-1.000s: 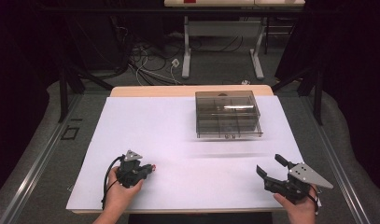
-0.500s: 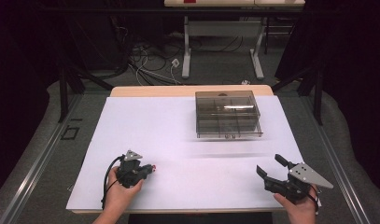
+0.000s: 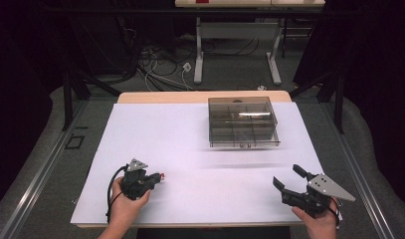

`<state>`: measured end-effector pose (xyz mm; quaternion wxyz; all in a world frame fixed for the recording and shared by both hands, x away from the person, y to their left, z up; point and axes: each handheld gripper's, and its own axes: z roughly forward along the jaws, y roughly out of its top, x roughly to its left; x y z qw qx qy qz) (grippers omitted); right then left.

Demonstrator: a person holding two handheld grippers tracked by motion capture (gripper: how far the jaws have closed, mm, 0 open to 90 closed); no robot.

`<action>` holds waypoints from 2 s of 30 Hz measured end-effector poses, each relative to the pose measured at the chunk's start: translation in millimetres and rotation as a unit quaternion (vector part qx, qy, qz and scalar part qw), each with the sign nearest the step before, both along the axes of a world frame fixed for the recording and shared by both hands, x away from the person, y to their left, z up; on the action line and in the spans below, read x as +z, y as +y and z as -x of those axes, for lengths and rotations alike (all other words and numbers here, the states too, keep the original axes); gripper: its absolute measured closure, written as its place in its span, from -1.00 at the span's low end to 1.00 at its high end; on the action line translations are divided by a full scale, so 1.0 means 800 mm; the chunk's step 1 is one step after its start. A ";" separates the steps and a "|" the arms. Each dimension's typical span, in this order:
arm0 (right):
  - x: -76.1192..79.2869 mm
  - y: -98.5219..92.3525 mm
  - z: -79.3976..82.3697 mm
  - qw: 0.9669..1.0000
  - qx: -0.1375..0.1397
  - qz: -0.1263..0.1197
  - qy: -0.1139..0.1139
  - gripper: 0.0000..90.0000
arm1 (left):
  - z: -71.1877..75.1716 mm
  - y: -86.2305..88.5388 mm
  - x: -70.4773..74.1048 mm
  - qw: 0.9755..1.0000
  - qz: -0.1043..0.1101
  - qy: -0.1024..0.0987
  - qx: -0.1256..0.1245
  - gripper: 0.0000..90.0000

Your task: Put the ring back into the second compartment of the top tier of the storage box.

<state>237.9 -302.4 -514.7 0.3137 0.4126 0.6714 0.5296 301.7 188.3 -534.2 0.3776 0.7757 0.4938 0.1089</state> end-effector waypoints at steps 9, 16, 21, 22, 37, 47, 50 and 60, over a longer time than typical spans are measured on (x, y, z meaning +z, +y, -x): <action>0.000 0.000 0.000 1.000 0.001 -0.001 0.002 -0.63 | 0.006 0.003 0.009 1.000 0.013 -0.024 0.005 0.88; 0.000 0.001 0.000 1.000 0.002 0.001 0.001 -0.64 | 0.009 0.006 0.016 0.999 0.028 -0.036 0.012 0.88; 0.000 0.000 0.000 1.000 0.002 0.002 0.001 -0.64 | 0.012 0.011 0.022 0.998 0.036 -0.047 0.009 0.88; 0.000 0.000 0.000 1.000 0.003 0.001 0.000 -0.64 | 0.012 0.013 0.024 0.998 0.033 -0.048 0.008 0.88; 0.000 0.000 0.000 1.000 0.001 -0.002 -0.001 -0.64 | 0.021 0.025 0.042 0.995 0.052 -0.084 0.030 0.88; 0.000 -0.001 0.001 1.000 0.000 -0.001 -0.001 -0.64 | 0.023 0.029 0.054 0.992 0.068 -0.099 0.032 0.88; 0.000 0.000 0.001 1.000 -0.001 -0.001 -0.004 -0.64 | 0.023 0.027 0.057 0.992 0.071 -0.105 0.030 0.88; 0.000 0.000 0.001 1.000 0.000 0.002 -0.003 -0.64 | 0.019 0.020 0.070 0.990 0.075 -0.118 0.023 0.88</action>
